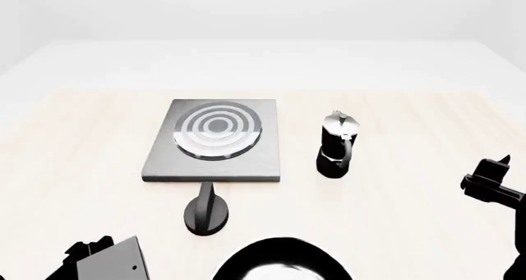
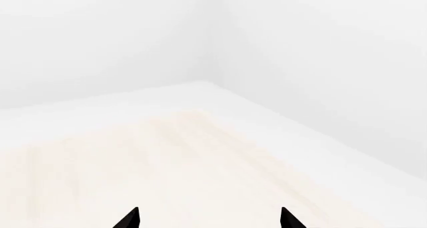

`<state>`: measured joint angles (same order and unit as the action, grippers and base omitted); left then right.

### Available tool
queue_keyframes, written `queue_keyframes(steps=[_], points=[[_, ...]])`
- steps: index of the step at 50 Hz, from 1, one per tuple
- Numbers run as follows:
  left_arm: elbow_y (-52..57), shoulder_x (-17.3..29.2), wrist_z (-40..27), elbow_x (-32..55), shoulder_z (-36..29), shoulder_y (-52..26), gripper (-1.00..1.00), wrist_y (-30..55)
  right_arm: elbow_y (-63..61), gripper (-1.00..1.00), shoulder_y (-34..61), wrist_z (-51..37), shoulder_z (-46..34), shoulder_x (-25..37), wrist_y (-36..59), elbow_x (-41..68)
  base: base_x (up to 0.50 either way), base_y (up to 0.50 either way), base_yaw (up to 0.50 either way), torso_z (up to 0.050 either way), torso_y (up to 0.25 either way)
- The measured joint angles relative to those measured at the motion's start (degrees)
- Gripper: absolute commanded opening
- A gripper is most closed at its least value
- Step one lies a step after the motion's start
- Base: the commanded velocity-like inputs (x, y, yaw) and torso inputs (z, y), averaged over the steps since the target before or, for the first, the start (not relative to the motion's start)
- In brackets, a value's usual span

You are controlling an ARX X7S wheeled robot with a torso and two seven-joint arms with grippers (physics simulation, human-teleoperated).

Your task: Turn on the stove and put the frying pan on it.

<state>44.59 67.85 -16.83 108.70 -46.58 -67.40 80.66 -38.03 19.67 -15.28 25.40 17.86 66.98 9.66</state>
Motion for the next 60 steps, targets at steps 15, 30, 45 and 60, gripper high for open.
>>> queue_keyframes(steps=[15, 30, 45, 60], points=[[-1.12, 0.45, 2.05, -4.38, -1.07, 2.46, 1.00, 0.42, 0.68, 1.00, -0.38, -0.64, -0.79, 0.15, -0.29, -0.39, 0.00, 0.00, 0.00, 0.000, 0.000], [-1.74, -0.40, 4.83, -7.69, -2.54, 4.10, 1.00, 1.30, 0.09, 1.00, -0.16, -0.82, -0.87, 0.34, 0.39, -0.13, 0.00, 0.00, 0.00, 0.000, 0.000], [-3.01, -0.70, 7.85, -12.14, -3.56, 5.53, 1.00, 1.34, 0.03, 1.00, -0.49, -1.00, -1.15, 0.28, 0.09, -0.01, 0.00, 0.00, 0.00, 0.000, 0.000], [-4.75, -2.18, 13.44, -20.20, -5.76, 7.92, 1.00, 0.44, 0.26, 1.00, -0.93, -1.17, -1.39, 0.13, -0.48, 0.09, 0.00, 0.00, 0.00, 0.000, 0.000]])
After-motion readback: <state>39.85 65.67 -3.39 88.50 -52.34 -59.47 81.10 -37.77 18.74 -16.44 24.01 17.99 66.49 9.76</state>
